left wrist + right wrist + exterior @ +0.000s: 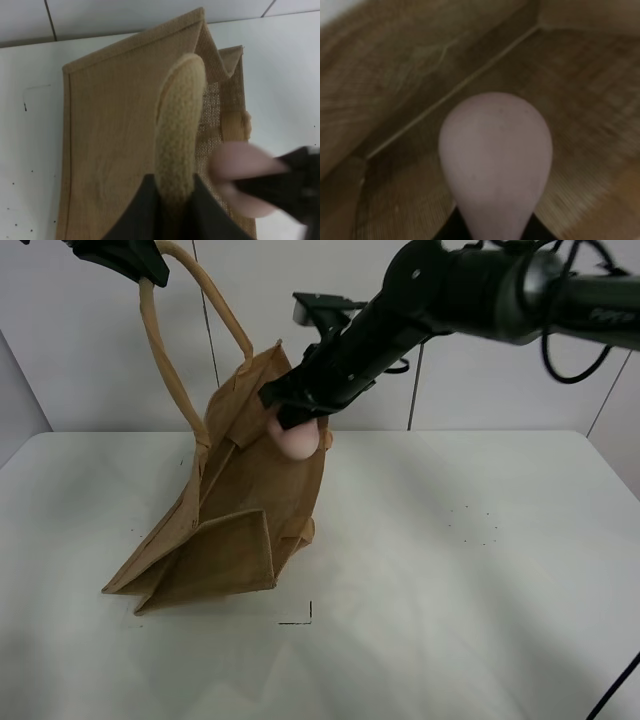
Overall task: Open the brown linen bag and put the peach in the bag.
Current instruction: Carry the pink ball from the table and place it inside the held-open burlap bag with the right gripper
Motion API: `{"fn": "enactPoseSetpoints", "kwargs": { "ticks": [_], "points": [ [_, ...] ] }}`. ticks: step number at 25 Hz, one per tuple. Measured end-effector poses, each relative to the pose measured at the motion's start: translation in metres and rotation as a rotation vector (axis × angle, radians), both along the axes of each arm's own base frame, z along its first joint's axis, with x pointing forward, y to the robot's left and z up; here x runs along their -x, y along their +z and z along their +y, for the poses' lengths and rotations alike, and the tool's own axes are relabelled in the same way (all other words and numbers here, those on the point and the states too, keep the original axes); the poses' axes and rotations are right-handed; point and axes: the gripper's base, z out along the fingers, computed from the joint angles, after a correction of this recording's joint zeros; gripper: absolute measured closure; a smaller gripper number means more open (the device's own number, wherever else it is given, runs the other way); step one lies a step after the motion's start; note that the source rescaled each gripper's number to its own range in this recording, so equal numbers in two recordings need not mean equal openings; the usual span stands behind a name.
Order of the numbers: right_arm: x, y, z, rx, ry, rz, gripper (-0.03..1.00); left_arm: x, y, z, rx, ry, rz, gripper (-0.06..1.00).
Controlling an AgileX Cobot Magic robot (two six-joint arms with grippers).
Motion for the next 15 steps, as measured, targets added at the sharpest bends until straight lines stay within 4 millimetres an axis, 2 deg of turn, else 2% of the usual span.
{"fn": "enactPoseSetpoints", "kwargs": {
  "ticks": [4, 9, 12, 14, 15],
  "points": [
    [-0.011, -0.041, 0.026, -0.029, -0.006, 0.023, 0.97, 0.000, 0.000, 0.000, 0.000, 0.000, 0.000, 0.94],
    [-0.019, -0.075, 0.055, -0.065, 0.027, 0.037, 0.97, 0.000, 0.000, 0.000, -0.001, -0.001, -0.001, 0.94],
    [-0.023, -0.088, 0.059, -0.065, 0.023, 0.043, 0.97, 0.000, 0.000, 0.000, -0.002, -0.002, -0.001, 0.94],
    [-0.025, -0.091, 0.060, -0.067, 0.013, 0.036, 0.90, 0.000, 0.000, 0.000, -0.002, -0.002, -0.001, 0.94],
    [-0.025, -0.091, 0.060, -0.067, 0.013, 0.036, 0.80, 0.000, 0.000, 0.000, -0.002, -0.002, -0.001, 0.94]
  ]
}}
